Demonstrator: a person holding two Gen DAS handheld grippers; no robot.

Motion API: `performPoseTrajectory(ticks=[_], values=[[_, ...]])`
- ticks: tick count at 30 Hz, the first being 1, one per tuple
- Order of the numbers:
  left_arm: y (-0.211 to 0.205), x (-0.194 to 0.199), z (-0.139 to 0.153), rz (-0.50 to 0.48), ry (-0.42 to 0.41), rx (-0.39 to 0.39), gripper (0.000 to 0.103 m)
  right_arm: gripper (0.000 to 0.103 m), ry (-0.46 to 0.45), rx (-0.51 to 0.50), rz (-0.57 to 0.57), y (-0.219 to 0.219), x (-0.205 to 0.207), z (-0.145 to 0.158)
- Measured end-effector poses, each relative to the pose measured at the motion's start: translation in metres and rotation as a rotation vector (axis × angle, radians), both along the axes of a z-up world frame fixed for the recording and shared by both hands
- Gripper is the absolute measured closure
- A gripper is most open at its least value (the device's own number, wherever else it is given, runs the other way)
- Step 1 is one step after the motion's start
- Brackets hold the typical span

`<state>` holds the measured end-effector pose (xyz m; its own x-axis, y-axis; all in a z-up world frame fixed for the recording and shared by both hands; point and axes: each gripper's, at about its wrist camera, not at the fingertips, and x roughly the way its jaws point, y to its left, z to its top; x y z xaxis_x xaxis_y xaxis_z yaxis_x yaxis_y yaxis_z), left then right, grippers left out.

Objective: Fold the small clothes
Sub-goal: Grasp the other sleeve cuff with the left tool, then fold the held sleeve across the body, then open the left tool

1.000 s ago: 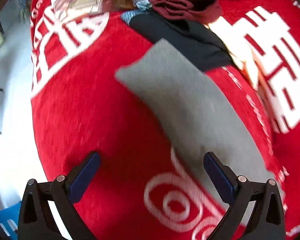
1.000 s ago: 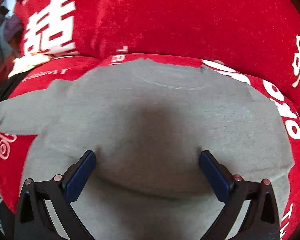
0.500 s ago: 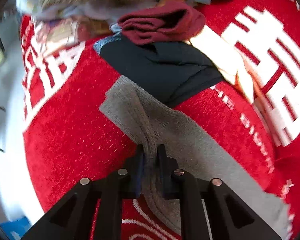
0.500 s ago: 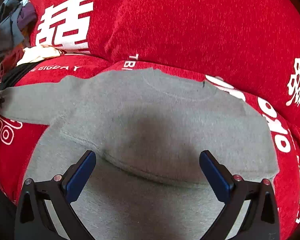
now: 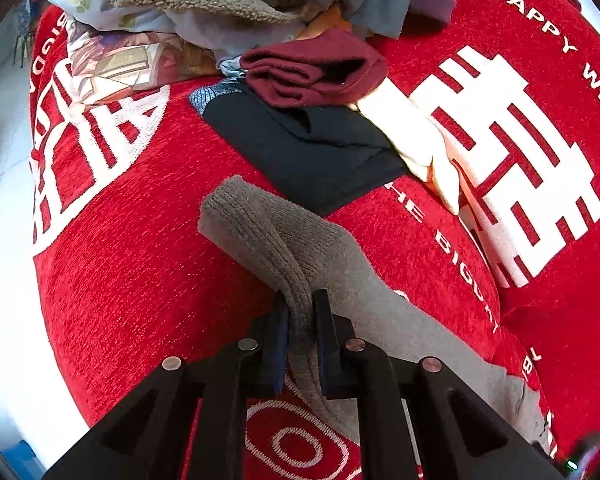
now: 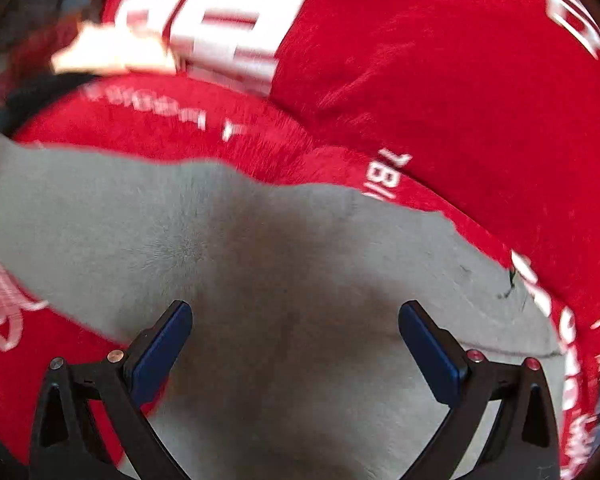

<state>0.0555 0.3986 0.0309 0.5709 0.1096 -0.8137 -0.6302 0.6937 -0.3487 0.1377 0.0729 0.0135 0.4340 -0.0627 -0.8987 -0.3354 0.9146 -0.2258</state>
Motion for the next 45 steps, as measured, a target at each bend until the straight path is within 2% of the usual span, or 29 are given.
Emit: performPoseTrajectory(ticks=[3, 4, 5, 6, 8, 10, 13, 15, 20, 24, 30, 33, 38, 42, 45], values=[[-0.003, -0.001, 0.007, -0.016, -0.016, 0.015, 0.09, 0.002, 0.061, 0.073, 0.098, 0.037, -0.012, -0.006], [-0.006, -0.002, 0.011, -0.02, -0.022, 0.028, 0.09, 0.009, 0.05, 0.091, 0.135, 0.046, -0.019, 0.001], [-0.01, -0.002, 0.017, -0.03, -0.027, 0.044, 0.09, 0.009, 0.039, 0.124, 0.167, 0.049, -0.025, 0.009], [-0.012, -0.002, 0.021, -0.035, -0.03, 0.051, 0.09, 0.009, 0.051, 0.212, 0.181, 0.043, -0.028, 0.021], [-0.022, -0.002, 0.033, -0.052, -0.04, 0.074, 0.09, 0.009, 0.052, 0.323, 0.105, 0.011, -0.028, 0.041], [-0.037, 0.0, 0.044, -0.077, -0.044, 0.108, 0.09, 0.009, 0.0, 0.319, 0.042, -0.026, -0.032, 0.054], [-0.072, 0.007, 0.06, -0.136, -0.053, 0.169, 0.09, 0.009, -0.082, 0.223, -0.037, -0.091, -0.043, 0.066], [-0.1, 0.014, 0.069, -0.186, -0.061, 0.18, 0.09, 0.009, -0.082, 0.179, -0.102, -0.141, -0.054, 0.065], [-0.195, 0.038, 0.08, -0.346, -0.032, 0.206, 0.09, 0.009, -0.059, 0.182, -0.285, -0.247, -0.084, 0.055], [-0.283, 0.043, 0.101, -0.493, -0.062, 0.227, 0.09, 0.009, -0.097, 0.215, -0.369, -0.298, -0.103, 0.064], [-0.413, 0.041, 0.125, -0.681, -0.094, 0.257, 0.09, 0.009, -0.152, 0.226, -0.398, -0.335, -0.121, 0.072], [-0.473, 0.042, 0.116, -0.759, -0.071, 0.267, 0.09, 0.009, -0.15, 0.249, -0.425, -0.361, -0.125, 0.065], [-0.553, 0.051, 0.065, -0.856, 0.048, 0.291, 0.09, 0.009, -0.134, 0.297, -0.488, -0.392, -0.132, 0.044], [-0.579, 0.054, 0.033, -0.868, 0.12, 0.292, 0.09, 0.009, -0.133, 0.328, -0.504, -0.402, -0.135, 0.036], [-0.59, 0.048, 0.027, -0.88, 0.129, 0.313, 0.091, 0.009, -0.136, 0.34, -0.503, -0.405, -0.137, 0.033]])
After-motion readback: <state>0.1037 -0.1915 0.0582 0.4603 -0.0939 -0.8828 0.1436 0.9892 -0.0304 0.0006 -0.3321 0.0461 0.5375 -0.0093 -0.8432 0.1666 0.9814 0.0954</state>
